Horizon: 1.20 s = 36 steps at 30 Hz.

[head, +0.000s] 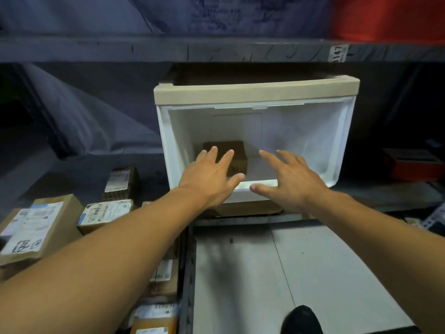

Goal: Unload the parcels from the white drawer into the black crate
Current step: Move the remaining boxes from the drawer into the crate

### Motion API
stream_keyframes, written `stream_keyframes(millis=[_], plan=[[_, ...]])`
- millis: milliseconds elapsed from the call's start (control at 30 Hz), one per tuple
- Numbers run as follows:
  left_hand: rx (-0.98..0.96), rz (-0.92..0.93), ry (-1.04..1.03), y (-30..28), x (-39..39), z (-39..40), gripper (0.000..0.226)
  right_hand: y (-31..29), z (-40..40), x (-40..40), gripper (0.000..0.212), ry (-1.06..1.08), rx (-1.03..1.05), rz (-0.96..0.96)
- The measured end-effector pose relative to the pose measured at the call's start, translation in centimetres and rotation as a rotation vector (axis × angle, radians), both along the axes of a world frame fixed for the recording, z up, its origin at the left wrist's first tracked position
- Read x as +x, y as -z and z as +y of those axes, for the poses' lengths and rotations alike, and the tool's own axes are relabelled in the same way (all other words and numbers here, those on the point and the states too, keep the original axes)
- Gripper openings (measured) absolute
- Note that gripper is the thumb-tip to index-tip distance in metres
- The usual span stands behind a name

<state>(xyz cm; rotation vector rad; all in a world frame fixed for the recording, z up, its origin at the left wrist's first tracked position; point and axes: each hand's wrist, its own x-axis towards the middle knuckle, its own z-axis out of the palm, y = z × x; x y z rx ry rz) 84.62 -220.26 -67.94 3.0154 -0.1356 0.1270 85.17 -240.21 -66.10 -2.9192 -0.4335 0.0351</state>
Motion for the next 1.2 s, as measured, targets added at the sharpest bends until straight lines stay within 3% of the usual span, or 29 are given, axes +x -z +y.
stream_keyframes(millis=[433, 533, 667, 800, 900, 1033, 1133, 1200], plan=[[-0.327, 0.106, -0.265, 7.0, 17.8, 1.6, 0.074, 6.9, 3.1, 17.6, 0.078, 0.061, 0.304, 0.239], [-0.490, 0.112, -0.362, 7.5, 20.1, 2.3, 0.083, 8.2, 4.3, 20.8, 0.080, 0.140, 0.460, 0.323], [-0.671, 0.123, -0.455, 7.2, 22.4, 2.6, 0.049, 10.0, 6.1, 24.3, 0.090, 0.302, 0.675, 0.427], [-0.909, 0.112, -0.641, 8.7, 24.7, 3.9, 0.067, 11.6, 7.2, 26.7, 0.087, 0.357, 0.815, 0.532], [-1.040, 0.148, -0.700, 9.9, 25.5, 3.9, 0.077, 12.5, 7.7, 27.0, 0.065, 0.374, 0.902, 0.601], [-1.205, 0.250, -0.721, 11.5, 25.5, 4.1, 0.078, 13.2, 7.8, 26.3, 0.054, 0.431, 1.022, 0.693], [-1.261, 0.235, -0.743, 11.7, 24.9, 4.5, 0.065, 12.5, 7.4, 26.0, 0.031, 0.469, 1.109, 0.688], [-1.320, 0.200, -0.752, 11.1, 24.2, 4.1, 0.046, 11.9, 6.9, 25.7, 0.020, 0.472, 1.110, 0.647]])
